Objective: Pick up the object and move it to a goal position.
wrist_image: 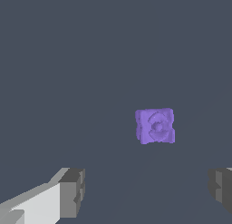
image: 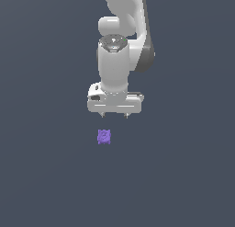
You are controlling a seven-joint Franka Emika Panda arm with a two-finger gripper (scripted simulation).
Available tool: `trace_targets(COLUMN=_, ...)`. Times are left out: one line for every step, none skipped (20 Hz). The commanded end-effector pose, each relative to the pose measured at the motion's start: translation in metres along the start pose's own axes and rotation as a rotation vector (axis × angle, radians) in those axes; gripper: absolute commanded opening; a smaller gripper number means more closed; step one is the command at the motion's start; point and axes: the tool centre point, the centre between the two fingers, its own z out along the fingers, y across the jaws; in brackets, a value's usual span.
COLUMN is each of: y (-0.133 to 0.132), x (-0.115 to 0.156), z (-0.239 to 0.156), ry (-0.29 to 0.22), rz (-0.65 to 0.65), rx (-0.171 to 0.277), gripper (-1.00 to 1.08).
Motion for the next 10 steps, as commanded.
trace_targets(y=0.0, x=0.0, z=0.0, ry=0.0, rz=0.0, rx=0.0, gripper=1.0)
trace_targets(y=0.0, x=0.0, z=0.0, ry=0.0, rz=0.0, rx=0.0, gripper=1.0)
trace_targets(y=0.001, x=0.0, z=-0.001, ry=0.0, rz=-0.001, rx=0.0, gripper=1.0)
trace_targets(y=0.002, x=0.0, z=-0.002, ry=0.001, rz=-0.001, rx=0.0, gripper=1.0)
trace_targets(y=0.004, x=0.001, z=-0.004, ry=0.001, rz=-0.002, rx=-0.001, gripper=1.0)
trace_targets(y=0.006, x=0.001, z=-0.006, ry=0.002, rz=-0.004, rx=-0.001, gripper=1.0)
trace_targets(y=0.008, x=0.002, z=-0.008, ry=0.002, rz=-0.005, rx=-0.002, gripper=1.0)
trace_targets(y=0.009, x=0.002, z=-0.01, ry=0.003, rz=-0.006, rx=-0.002, gripper=1.0)
trace_targets(y=0.01, x=0.002, z=-0.011, ry=0.003, rz=-0.007, rx=-0.002, gripper=1.0)
trace_targets(y=0.011, x=0.002, z=-0.012, ry=0.003, rz=-0.008, rx=-0.002, gripper=1.0)
